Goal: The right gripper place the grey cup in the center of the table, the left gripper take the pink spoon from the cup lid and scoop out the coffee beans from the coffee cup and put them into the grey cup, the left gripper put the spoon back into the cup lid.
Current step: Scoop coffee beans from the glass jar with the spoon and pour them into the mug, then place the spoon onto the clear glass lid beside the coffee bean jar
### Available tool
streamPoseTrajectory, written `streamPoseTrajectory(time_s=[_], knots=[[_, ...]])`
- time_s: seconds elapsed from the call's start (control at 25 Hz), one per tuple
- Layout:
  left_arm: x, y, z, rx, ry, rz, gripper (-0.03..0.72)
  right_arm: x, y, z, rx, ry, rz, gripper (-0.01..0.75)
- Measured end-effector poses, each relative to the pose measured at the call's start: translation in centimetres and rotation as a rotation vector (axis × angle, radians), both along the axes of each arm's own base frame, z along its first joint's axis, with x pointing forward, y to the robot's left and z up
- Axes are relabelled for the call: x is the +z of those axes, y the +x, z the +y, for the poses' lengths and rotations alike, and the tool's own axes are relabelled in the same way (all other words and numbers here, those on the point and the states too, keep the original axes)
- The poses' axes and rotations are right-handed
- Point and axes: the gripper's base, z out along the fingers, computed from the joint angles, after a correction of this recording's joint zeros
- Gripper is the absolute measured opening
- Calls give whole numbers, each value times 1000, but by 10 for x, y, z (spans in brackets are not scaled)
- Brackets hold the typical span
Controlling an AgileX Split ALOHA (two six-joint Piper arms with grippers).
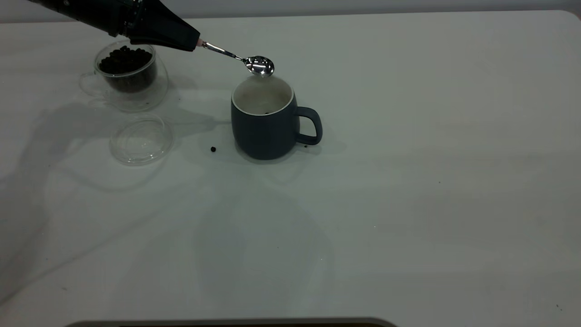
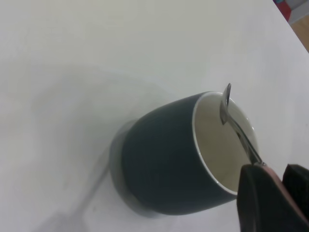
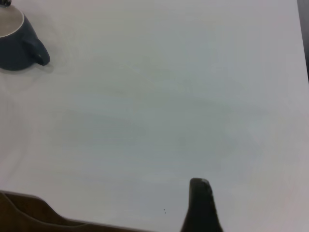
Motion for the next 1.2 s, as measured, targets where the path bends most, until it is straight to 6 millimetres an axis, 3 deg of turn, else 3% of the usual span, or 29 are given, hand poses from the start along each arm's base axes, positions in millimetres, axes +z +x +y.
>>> streamPoseTrajectory(time_s=[0.24, 0.44, 0.68, 0.8, 0.92, 1.2], knots=[[1, 0, 0, -27, -1, -39, 113, 0, 0, 0, 0, 0, 0, 591], [9, -3, 1, 2, -10, 60, 113, 0, 0, 0, 0, 0, 0, 591], [63, -10, 26, 59, 77, 160, 113, 0, 0, 0, 0, 0, 0, 591], [77, -12, 47, 118, 95, 183, 113, 0, 0, 0, 0, 0, 0, 591], [67, -21, 72, 190, 84, 251, 113, 0, 0, 0, 0, 0, 0, 591], [36, -72, 117, 308, -11, 367, 113, 0, 0, 0, 0, 0, 0, 591]])
